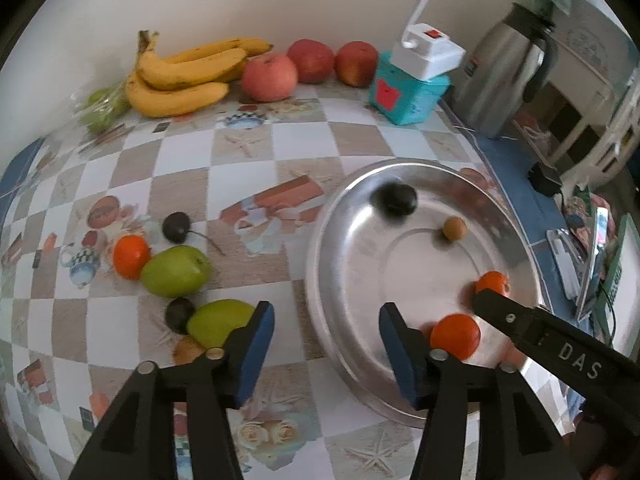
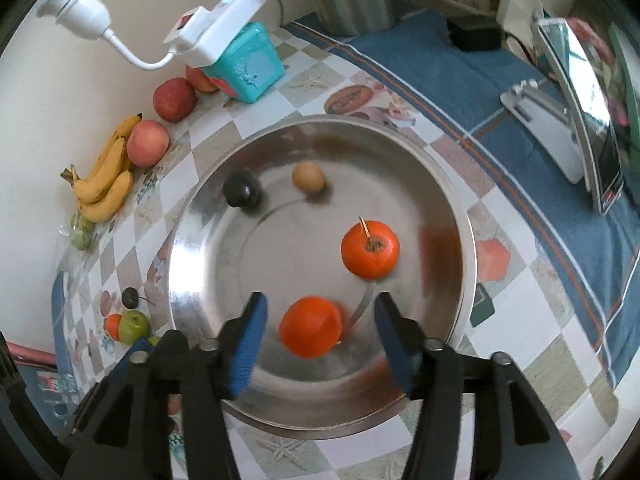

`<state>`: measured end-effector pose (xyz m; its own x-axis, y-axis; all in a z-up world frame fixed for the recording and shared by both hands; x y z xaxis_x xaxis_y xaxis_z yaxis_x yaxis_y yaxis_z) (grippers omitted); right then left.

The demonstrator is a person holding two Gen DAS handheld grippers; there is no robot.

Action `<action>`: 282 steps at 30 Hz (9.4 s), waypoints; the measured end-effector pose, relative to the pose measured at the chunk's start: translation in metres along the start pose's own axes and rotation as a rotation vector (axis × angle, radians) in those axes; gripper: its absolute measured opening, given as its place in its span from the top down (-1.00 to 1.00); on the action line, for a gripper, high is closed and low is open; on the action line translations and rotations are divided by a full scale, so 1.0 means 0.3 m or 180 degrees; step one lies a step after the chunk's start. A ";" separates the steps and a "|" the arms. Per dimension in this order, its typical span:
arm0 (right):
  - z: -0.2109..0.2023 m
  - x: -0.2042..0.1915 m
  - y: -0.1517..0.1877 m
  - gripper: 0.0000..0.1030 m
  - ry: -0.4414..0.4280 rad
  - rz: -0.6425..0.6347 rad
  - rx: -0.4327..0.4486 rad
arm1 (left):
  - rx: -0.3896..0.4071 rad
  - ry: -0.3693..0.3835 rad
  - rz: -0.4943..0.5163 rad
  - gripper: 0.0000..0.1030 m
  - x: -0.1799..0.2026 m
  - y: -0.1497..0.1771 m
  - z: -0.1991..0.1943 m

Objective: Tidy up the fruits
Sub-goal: 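Open the right tool to drop the mandarin while the left tool drops the kiwi into the plate, then withdraw both open tools from the steel plate, then move the right tool to the large green pear and close on it, then lift the green pear with the right tool while the left tool approaches a small brown kiwi, then grasp the small brown kiwi with the left tool while the right tool holds the pear, then carry the pear in the right tool while the left tool carries the kiwi over the plate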

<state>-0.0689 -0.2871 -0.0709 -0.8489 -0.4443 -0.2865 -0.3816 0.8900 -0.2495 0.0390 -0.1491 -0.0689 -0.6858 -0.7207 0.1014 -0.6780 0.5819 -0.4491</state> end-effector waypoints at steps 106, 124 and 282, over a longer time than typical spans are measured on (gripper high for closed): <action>0.102 -0.548 0.300 -0.79 -0.0338 -0.1367 -0.0183 | -0.0383 -0.1239 -0.1320 -1.00 -0.675 0.146 -0.105; 0.194 -0.564 0.321 -0.57 -0.0130 -0.1455 -0.0371 | -0.0684 -0.1165 -0.1507 -1.00 -0.708 0.195 0.012; 0.063 -0.097 -0.196 -0.12 -0.0365 0.0033 0.0117 | -0.0150 -0.0015 0.0270 0.44 0.081 -0.166 0.143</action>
<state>-0.0148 -0.3283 -0.0652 -0.8045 -0.4457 -0.3926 -0.3576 0.8912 -0.2791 0.0674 -0.2119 -0.0823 -0.7402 -0.6697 0.0606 -0.6292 0.6580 -0.4137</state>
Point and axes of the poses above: each gripper's, at about its wrist camera, not at the fingertips, and z roughly the way its jaws point, x to its right, y to its underside, the point moved 4 cm from there along z, roughly the way its jaws point, and after that the axes turned 8 degrees about z, right-handed, at the moved point
